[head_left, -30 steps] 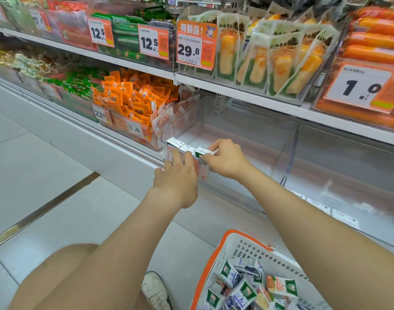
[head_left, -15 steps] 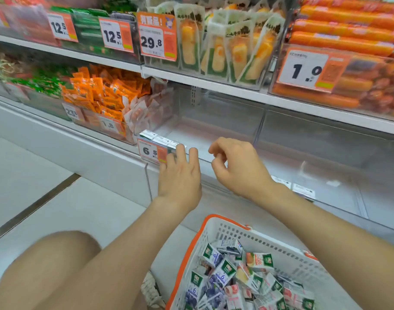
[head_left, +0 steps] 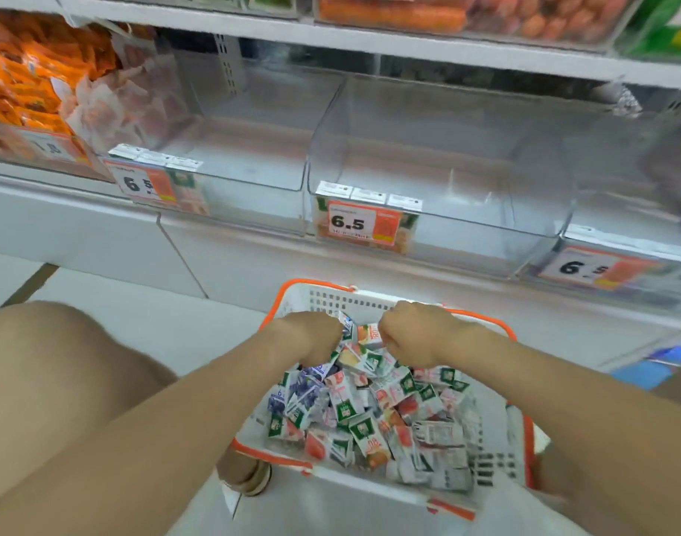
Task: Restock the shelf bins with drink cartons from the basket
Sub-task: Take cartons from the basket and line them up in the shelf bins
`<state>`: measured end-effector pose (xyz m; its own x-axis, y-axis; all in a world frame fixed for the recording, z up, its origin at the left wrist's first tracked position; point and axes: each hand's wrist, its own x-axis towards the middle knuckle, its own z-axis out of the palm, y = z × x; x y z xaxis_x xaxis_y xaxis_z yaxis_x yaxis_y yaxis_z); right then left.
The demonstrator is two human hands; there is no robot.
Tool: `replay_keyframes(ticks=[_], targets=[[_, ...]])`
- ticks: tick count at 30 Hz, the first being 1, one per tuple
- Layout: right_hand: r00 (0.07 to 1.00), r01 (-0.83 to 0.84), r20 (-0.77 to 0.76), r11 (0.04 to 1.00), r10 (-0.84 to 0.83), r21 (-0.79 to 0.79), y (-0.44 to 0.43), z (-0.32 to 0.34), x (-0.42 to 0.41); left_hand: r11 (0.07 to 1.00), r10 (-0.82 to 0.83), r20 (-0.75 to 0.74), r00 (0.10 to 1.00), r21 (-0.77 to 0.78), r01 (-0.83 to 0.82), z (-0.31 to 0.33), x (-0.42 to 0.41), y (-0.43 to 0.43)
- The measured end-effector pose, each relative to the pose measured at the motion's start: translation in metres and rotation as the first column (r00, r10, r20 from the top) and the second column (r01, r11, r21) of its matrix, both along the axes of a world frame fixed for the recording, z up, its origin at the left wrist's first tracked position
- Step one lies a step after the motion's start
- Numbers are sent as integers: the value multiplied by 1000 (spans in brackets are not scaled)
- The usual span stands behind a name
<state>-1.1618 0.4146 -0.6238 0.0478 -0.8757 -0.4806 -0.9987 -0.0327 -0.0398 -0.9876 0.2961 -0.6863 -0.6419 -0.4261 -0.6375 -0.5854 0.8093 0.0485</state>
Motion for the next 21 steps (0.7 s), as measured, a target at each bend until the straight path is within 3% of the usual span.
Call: replay_keyframes(ticks=[6,13,21], targets=[[986,138,79,985,-146,106,11,-68,-11,1000,8,7,1000,-27,-8,-37,-9,13],[936,160,277,963,-219,218,19,-140,-9,998,36,-37,999,-48,-38,-80,-5,11],[951,80,286,987,-118,142,5,-158,-6,997,76,-145,987,-17,-79,-76,-7,2]])
